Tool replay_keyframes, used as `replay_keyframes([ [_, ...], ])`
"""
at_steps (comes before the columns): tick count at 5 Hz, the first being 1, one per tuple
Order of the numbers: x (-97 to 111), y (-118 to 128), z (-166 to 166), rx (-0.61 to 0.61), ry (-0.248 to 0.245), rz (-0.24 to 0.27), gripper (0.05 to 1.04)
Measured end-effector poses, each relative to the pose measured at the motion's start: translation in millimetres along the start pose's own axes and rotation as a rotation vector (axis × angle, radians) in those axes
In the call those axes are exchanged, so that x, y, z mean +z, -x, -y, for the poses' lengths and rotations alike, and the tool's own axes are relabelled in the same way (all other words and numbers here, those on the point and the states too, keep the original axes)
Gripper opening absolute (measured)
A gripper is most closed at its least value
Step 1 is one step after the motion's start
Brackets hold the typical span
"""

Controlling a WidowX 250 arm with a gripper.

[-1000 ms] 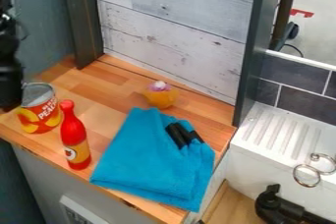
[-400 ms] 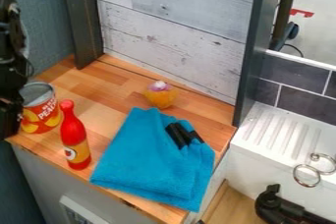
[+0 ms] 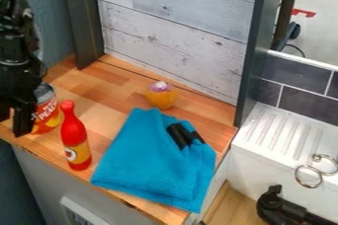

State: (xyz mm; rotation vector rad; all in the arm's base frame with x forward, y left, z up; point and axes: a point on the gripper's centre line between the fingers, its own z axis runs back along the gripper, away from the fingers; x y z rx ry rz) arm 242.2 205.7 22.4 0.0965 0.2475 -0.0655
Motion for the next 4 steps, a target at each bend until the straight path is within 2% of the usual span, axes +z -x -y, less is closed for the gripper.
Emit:
replay_keyframes([
  [1,10.3,-38.1,4.7,-0.081,-0.006,0.088,1.000],
  [2,24.4,-82.3,22.0,-0.128,0.008,0.169,1.000],
  [3,36.2,-118.2,29.0,-0.141,0.019,0.216,1.000],
  [4,43.7,-140.3,26.5,-0.118,0.013,0.232,1.000],
])
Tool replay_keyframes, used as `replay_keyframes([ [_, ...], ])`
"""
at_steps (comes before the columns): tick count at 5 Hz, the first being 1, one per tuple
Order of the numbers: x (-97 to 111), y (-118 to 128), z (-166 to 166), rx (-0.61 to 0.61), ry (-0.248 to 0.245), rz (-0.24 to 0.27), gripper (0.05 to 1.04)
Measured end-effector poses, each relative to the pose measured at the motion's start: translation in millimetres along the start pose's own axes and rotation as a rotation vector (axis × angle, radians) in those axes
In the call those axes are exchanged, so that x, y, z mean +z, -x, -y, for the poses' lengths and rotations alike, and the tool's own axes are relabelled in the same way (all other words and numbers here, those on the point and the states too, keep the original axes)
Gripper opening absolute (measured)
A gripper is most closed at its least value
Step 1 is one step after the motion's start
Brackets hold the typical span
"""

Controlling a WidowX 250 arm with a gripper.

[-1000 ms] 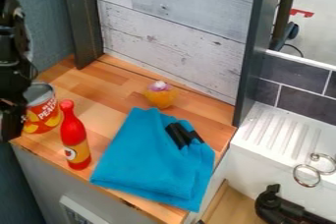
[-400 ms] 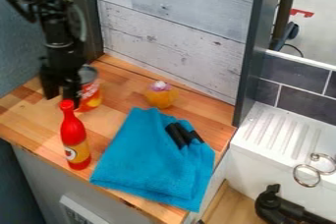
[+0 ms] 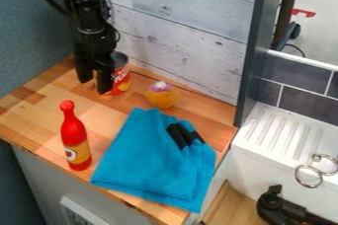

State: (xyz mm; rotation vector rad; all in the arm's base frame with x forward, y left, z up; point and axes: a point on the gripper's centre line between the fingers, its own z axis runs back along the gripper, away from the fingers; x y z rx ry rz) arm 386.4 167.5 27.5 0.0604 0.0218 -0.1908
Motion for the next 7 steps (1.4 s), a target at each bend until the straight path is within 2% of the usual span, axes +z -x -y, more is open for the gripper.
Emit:
replay_keyframes([
  [1,1.0,-3.4,-0.8,0.036,0.004,0.023,1.000],
  [2,-1.0,3.2,-8.1,0.126,0.019,0.037,1.000],
  [3,25.9,24.6,-15.1,0.218,-0.006,0.078,1.000],
  [4,60.8,46.0,-10.3,0.280,-0.071,0.124,1.000],
  [5,78.0,64.4,-2.3,0.294,-0.096,0.122,1.000],
  [6,100.5,88.0,10.8,0.239,-0.072,0.042,1.000],
  [7,126.3,107.3,24.3,0.197,-0.073,0.037,1.000],
])
